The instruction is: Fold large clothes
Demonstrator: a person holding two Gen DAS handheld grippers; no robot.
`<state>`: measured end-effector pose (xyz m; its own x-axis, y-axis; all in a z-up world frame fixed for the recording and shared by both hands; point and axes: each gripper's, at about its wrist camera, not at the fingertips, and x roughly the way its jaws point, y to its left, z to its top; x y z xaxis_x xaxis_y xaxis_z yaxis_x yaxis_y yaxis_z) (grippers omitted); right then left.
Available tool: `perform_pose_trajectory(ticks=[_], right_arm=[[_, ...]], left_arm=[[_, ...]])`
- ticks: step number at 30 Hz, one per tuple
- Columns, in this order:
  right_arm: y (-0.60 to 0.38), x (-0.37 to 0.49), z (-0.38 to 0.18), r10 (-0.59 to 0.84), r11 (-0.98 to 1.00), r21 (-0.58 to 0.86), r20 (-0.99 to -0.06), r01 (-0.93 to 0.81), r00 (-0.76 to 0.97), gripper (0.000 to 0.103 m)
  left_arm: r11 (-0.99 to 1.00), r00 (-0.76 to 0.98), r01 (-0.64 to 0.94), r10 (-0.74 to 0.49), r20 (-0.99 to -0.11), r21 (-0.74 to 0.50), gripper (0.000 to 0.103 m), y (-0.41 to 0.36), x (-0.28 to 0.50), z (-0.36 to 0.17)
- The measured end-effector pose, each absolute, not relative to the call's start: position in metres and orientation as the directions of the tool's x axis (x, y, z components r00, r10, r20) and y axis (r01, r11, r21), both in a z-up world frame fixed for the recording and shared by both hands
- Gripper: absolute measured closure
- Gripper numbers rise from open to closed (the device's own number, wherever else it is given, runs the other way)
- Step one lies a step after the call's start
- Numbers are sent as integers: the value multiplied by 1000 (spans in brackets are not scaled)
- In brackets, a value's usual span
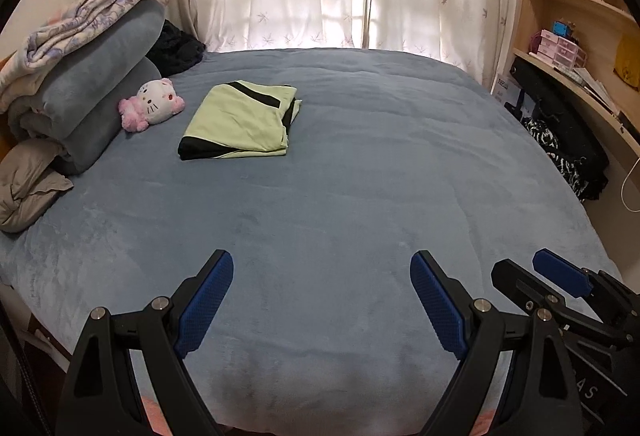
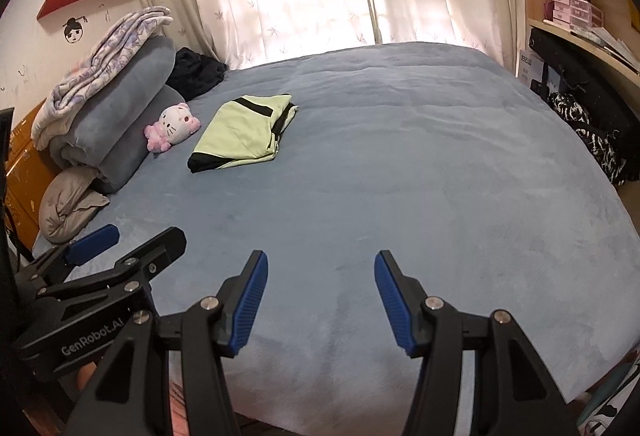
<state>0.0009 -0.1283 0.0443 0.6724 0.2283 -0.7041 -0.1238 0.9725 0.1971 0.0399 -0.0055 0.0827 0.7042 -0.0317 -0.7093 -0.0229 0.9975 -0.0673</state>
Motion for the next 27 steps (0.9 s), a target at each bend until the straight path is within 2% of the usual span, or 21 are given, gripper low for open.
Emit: perform_pose_trajectory(ticks=[27], right_arm=[[-114,3,39,222,975,187,-729,-123,648,47]], left_arm=[[997,660,-55,-6,-751,-56,14,9,44,73]])
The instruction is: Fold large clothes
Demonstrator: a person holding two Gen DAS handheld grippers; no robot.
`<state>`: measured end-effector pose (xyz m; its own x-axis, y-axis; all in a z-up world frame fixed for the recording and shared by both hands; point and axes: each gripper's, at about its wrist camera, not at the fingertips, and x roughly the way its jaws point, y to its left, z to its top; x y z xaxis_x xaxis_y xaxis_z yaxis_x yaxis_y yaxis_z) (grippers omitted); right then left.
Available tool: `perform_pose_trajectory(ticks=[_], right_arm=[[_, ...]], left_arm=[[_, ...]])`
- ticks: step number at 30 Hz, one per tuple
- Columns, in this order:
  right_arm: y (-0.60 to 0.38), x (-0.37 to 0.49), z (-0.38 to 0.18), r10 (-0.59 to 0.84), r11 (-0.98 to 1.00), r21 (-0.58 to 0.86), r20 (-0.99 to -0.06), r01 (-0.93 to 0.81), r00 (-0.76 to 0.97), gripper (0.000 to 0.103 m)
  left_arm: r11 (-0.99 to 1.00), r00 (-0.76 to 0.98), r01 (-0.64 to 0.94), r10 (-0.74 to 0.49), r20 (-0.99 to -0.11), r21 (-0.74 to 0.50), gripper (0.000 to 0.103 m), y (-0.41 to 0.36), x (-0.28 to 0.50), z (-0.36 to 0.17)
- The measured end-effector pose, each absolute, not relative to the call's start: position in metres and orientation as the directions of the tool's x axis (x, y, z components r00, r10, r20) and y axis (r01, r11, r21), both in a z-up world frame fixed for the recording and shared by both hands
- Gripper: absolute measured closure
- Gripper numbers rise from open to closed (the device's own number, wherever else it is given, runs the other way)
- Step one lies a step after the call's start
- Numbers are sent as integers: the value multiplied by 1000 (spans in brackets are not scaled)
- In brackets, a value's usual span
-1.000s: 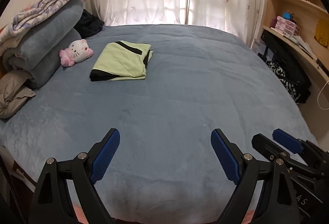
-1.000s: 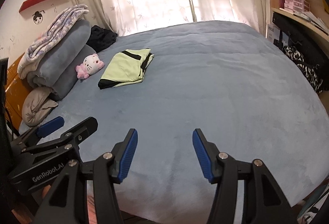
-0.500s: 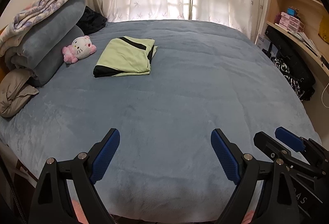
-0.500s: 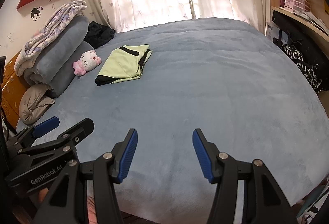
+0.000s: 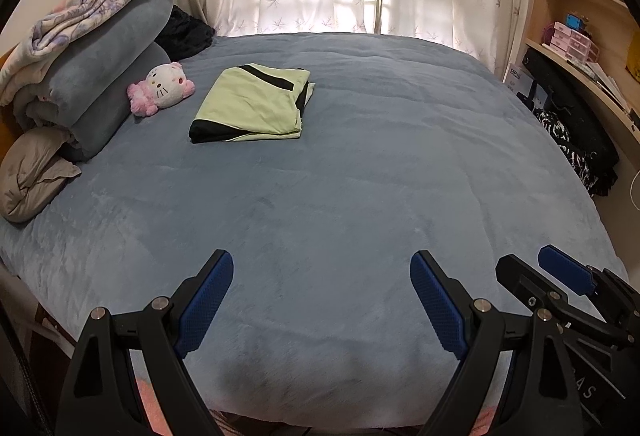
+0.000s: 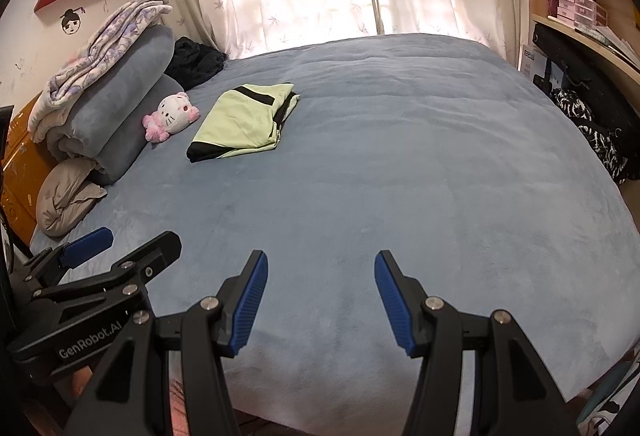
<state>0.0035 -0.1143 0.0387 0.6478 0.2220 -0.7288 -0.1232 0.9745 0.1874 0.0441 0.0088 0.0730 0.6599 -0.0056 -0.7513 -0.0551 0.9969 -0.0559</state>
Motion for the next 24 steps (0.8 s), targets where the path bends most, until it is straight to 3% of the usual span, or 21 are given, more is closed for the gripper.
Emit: perform_pose_trajectory(ticks=[24], right_arm=[[-104,-2,33,206,978,171,-742,-117,638,47]], left_arm=[[996,646,-57,-19,-763,-73,14,13,41,65]])
